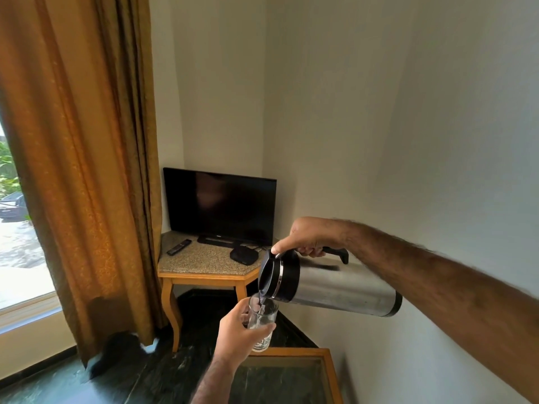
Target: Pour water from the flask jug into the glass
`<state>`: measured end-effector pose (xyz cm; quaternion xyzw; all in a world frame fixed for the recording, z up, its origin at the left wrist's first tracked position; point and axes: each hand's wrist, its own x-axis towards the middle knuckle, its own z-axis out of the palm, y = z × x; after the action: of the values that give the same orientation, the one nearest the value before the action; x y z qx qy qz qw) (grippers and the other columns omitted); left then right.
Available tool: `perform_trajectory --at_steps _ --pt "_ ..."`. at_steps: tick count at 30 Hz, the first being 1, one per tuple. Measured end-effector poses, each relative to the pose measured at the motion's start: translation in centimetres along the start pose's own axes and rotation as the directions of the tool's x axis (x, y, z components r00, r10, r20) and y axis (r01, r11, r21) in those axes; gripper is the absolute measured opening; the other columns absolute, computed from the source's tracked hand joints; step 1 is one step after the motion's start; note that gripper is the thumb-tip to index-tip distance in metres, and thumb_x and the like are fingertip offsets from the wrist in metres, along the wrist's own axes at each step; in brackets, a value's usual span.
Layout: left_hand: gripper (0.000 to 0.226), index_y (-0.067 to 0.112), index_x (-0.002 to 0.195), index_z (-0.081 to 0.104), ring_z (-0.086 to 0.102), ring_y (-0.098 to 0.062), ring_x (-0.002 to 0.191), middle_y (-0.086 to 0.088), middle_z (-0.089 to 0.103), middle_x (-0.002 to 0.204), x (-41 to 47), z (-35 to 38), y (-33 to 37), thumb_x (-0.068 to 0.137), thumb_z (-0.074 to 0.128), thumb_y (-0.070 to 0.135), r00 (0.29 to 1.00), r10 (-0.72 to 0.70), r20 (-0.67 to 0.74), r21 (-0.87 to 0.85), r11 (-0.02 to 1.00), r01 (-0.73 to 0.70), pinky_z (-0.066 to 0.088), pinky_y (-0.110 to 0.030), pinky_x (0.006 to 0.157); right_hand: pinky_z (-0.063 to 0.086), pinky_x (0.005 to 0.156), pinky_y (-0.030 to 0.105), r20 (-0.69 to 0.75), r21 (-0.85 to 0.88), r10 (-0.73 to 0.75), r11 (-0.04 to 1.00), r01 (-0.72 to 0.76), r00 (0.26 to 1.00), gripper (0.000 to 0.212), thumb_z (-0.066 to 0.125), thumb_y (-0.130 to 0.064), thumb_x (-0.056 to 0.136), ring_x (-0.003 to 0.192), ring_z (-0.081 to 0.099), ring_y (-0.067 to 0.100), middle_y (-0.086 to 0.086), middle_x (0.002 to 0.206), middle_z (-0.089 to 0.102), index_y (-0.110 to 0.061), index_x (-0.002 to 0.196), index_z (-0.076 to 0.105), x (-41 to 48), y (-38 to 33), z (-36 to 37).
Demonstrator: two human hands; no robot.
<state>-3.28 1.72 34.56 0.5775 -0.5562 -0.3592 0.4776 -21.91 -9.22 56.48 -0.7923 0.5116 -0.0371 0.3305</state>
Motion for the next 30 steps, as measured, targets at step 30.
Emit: perform_trajectory --at_steps 30 --pt "0.048 0.045 0.106 0.068 0.068 0.012 0.093 0.036 0.073 0.1 0.9 0.3 0.3 0.07 0.093 0.027 0.999 -0.01 -0.036 0.006 1.0 0.01 0.052 -0.005 0.056 0.042 0.044 0.021 -0.019 -0.164 0.011 0.986 -0.014 1.0 0.05 0.076 -0.058 0.085 0.04 0.048 0.011 -0.006 0.046 0.055 -0.015 0.062 0.062 1.0 -2.1 -2.0"
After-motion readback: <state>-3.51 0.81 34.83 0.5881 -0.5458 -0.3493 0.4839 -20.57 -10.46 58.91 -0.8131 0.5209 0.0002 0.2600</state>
